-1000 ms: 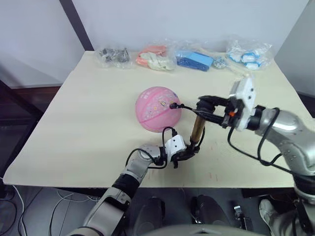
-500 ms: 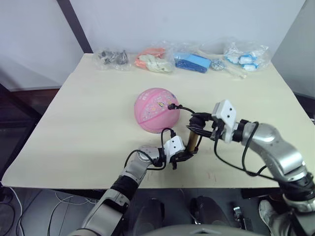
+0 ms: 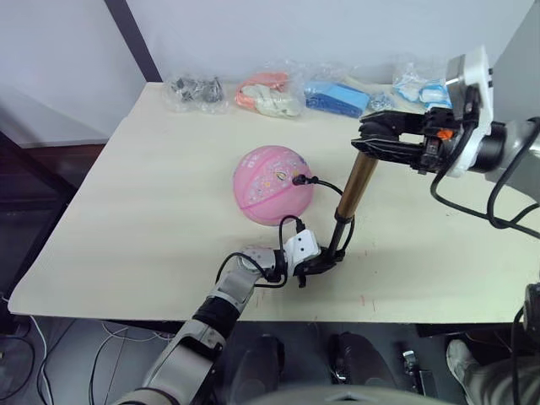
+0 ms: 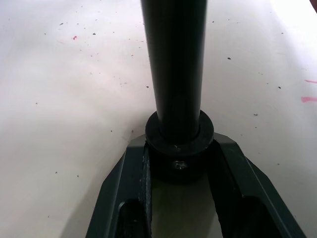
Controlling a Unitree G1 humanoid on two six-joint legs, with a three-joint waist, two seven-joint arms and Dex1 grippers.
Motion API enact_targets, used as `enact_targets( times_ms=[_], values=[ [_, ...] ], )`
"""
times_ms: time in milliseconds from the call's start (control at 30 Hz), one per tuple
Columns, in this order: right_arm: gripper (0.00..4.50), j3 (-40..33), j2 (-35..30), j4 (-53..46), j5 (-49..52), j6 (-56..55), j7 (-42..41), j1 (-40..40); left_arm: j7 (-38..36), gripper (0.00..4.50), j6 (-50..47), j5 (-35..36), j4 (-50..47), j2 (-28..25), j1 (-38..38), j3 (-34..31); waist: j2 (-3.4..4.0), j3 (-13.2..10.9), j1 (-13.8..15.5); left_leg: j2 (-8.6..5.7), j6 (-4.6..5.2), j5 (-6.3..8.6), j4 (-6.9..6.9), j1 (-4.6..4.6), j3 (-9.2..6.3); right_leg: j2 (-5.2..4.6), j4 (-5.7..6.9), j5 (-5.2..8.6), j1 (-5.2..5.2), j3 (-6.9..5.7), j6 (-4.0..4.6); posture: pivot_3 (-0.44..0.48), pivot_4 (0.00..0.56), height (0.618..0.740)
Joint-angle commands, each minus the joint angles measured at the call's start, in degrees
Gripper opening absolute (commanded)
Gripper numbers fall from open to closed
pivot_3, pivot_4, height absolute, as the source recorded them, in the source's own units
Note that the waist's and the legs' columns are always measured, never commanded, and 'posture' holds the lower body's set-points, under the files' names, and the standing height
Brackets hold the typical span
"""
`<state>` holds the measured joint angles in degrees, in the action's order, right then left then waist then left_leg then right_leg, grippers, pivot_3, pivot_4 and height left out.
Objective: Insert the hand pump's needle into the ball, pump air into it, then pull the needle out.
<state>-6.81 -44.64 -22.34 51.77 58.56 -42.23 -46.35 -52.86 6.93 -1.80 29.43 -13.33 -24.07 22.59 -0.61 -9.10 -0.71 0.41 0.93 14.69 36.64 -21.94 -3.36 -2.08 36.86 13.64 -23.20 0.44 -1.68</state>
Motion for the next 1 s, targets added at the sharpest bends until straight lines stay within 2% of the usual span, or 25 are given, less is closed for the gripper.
enact_targets(
  times_ms=[33,100,333,433,667,800,1000],
  values=[
    [1.65,-7.54,-1.18,-1.14,2.69,-2.28,1.98,-4.97,0.21,1.07,-1.56,-2.85,5.48,-1.29,2.15,1.4,0.0,-0.07,0.01,0.0,0.0,0.0,0.0,-0.03,0.0,0.0,0.0,0.0,-0.01,-0.01,0.0,0.0,0.15,0.74],
    [1.65,-6.54,-0.95,-1.85,2.28,-2.68,2.3,-3.47,0.21,1.07,-1.3,-2.86,5.8,-1.28,2.07,1.43,0.02,-0.08,0.0,0.0,0.0,0.0,0.01,-0.13,0.04,0.01,0.0,0.0,-0.1,-0.03,0.0,0.0,0.15,0.74],
    [1.65,3.28,2.69,-5.18,-6.6,-9.68,2.08,13.41,0.26,1.07,-0.83,-2.85,6.2,-1.38,1.99,1.46,-0.17,0.13,-0.05,0.0,0.0,0.0,0.07,-0.12,0.05,0.0,-0.02,0.0,-0.01,-0.13,-0.01,0.0,0.15,0.74],
    [1.65,11.77,4.87,-3.38,-14.71,-16.36,1.34,22.15,0.31,1.07,-0.72,-2.91,6.35,-1.43,2.03,1.44,-0.52,0.57,-0.27,0.06,0.01,0.01,0.05,0.25,0.08,0.08,-0.02,0.12,0.3,-0.06,-0.17,0.0,0.15,0.74],
    [1.65,24.08,11.08,2.69,-27.11,-27.18,0.22,31.2,0.24,1.07,-0.91,-2.82,5.43,-1.98,2.58,1.44,-0.83,1.23,-0.87,0.3,-0.01,0.02,-0.2,1.39,-0.02,0.24,-0.03,0.4,1.19,-0.13,0.13,0.0,0.15,0.74],
    [1.65,24.28,13.33,4.86,-28.83,-28.64,-0.58,32.59,0.17,1.07,-1.45,-2.75,4.56,-2.1,2.64,1.5,-0.81,1.4,-1.0,0.3,-0.01,0.02,-0.24,1.35,-0.06,0.25,-0.03,0.35,1.19,-0.29,0.04,0.0,0.15,0.74],
    [1.65,17.37,11.18,2.0,-25.9,-25.6,-1.89,27.04,0.05,1.07,-1.88,-2.69,4.32,-1.96,2.3,1.48,-0.71,1.32,-0.97,0.28,-0.01,0.02,-0.24,1.29,-0.19,0.22,-0.05,0.36,1.17,-0.35,0.05,0.0,0.15,0.74]
  ],
)
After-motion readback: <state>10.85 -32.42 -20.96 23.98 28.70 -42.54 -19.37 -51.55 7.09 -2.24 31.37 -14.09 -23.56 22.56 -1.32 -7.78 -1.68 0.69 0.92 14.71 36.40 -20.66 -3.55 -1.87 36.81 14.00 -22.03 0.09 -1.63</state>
